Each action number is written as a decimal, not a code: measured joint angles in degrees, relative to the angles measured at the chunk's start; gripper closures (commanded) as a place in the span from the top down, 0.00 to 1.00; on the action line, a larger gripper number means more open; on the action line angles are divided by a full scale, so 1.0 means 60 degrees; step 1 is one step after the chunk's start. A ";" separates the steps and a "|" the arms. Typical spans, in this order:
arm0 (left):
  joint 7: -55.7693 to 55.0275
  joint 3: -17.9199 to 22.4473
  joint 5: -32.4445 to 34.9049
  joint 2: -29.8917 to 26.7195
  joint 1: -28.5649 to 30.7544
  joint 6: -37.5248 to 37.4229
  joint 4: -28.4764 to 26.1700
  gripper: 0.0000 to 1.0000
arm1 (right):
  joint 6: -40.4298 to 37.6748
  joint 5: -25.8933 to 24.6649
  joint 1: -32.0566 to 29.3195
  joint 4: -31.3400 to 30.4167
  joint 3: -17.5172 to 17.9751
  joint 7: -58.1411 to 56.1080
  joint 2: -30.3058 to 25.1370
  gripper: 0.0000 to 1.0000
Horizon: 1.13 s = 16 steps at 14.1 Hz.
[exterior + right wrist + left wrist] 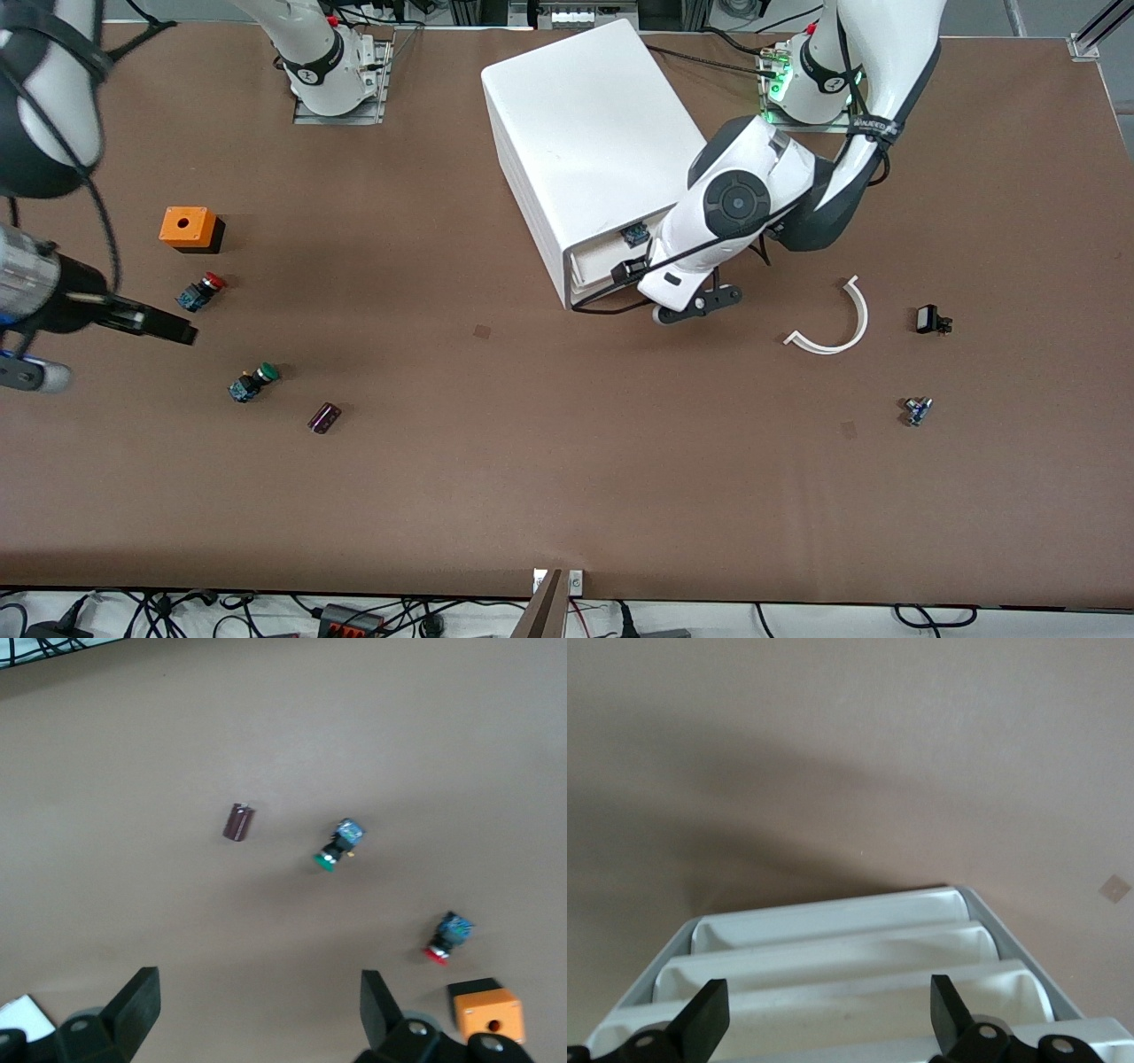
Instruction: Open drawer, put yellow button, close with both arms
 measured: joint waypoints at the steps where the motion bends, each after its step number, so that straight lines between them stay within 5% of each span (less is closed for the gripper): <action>1: -0.0056 -0.0096 0.0000 -0.0025 -0.0001 -0.0065 -0.0042 1.00 | 0.0029 -0.0198 -0.0407 -0.0161 0.0317 -0.0320 -0.0257 1.00; 11: -0.0156 -0.0413 0.0000 -0.0091 0.0004 -0.0446 -0.0134 1.00 | 0.0569 -0.0664 -0.1138 -0.1730 0.0801 -0.1713 -0.1690 1.00; 16: 0.0075 -0.0406 0.0358 -0.0220 0.0324 -0.0956 0.0165 1.00 | 0.1330 -0.0690 -0.1142 -0.3708 0.0805 -0.1787 -0.2922 1.00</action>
